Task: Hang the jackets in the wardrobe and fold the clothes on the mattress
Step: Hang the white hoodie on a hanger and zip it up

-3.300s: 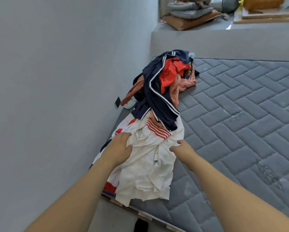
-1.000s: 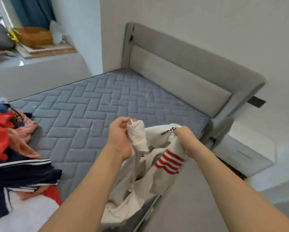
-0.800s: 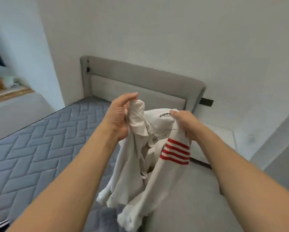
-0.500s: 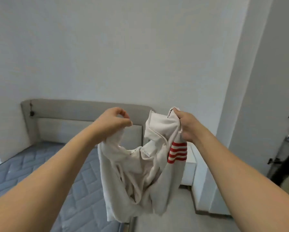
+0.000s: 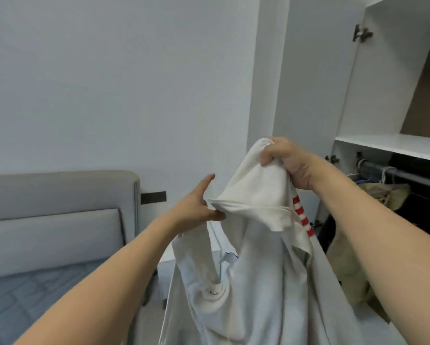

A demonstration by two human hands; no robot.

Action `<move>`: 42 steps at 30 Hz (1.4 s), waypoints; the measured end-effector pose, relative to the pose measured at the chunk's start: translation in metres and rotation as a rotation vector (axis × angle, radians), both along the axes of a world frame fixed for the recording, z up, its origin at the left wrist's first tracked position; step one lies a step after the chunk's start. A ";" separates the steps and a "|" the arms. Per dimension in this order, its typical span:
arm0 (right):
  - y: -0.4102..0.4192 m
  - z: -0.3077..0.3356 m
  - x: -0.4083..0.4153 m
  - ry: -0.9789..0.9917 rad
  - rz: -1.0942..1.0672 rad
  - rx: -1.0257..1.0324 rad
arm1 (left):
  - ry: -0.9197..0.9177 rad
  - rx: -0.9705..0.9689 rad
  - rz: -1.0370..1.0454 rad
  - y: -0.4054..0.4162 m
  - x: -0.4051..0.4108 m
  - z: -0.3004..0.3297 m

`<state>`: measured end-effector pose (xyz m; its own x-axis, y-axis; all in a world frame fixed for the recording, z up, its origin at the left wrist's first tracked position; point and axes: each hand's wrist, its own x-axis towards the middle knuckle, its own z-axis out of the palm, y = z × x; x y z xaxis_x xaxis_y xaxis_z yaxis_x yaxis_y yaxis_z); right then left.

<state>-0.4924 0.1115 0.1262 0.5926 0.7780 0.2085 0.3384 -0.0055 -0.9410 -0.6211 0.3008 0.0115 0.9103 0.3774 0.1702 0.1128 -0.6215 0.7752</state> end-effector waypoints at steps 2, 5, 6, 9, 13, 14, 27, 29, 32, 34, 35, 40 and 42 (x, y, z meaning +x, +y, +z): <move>-0.007 0.001 0.033 0.008 -0.109 0.025 | -0.107 -0.089 -0.175 -0.005 0.054 -0.007; -0.023 0.003 0.082 0.019 -0.317 0.023 | -0.167 -0.140 -0.321 -0.015 0.121 -0.008; -0.031 0.001 0.099 0.039 -0.394 0.026 | -0.180 -0.161 -0.335 -0.017 0.144 -0.007; -0.060 -0.016 0.149 0.068 -0.636 0.032 | -0.237 -0.285 -0.302 -0.028 0.213 0.003; -0.112 -0.063 0.202 0.073 -0.902 -0.091 | -0.321 -0.328 -0.392 -0.076 0.300 0.039; -0.120 -0.077 0.209 0.056 -0.931 -0.119 | -0.342 -0.311 -0.442 -0.091 0.319 0.046; -0.156 -0.179 0.310 -0.038 -1.096 -0.218 | -0.196 -0.254 -0.689 -0.217 0.499 0.012; -0.161 -0.185 0.336 -0.044 -1.203 -0.242 | -0.149 -0.284 -0.744 -0.223 0.524 0.003; -0.171 -0.189 0.385 0.021 -1.335 -0.208 | -0.045 -0.396 -0.765 -0.221 0.572 -0.014; -0.178 -0.189 0.418 0.104 -1.441 -0.149 | 0.040 -0.489 -0.772 -0.216 0.605 -0.032; -0.181 -0.187 0.433 0.151 -1.480 -0.126 | 0.100 -0.527 -0.760 -0.215 0.622 -0.041; -0.179 -0.169 0.493 -0.066 -1.413 -0.590 | 0.610 -0.406 -0.860 -0.205 0.695 -0.091; -0.186 -0.166 0.512 -0.232 -1.444 -0.784 | 0.738 -0.162 -0.988 -0.205 0.729 -0.111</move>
<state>0.0200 -0.0748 -0.0398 0.8861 -0.3974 0.2383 -0.2427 -0.8361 -0.4919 0.1075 0.0961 -0.0999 0.6747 -0.5544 -0.4872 0.0924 -0.5915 0.8010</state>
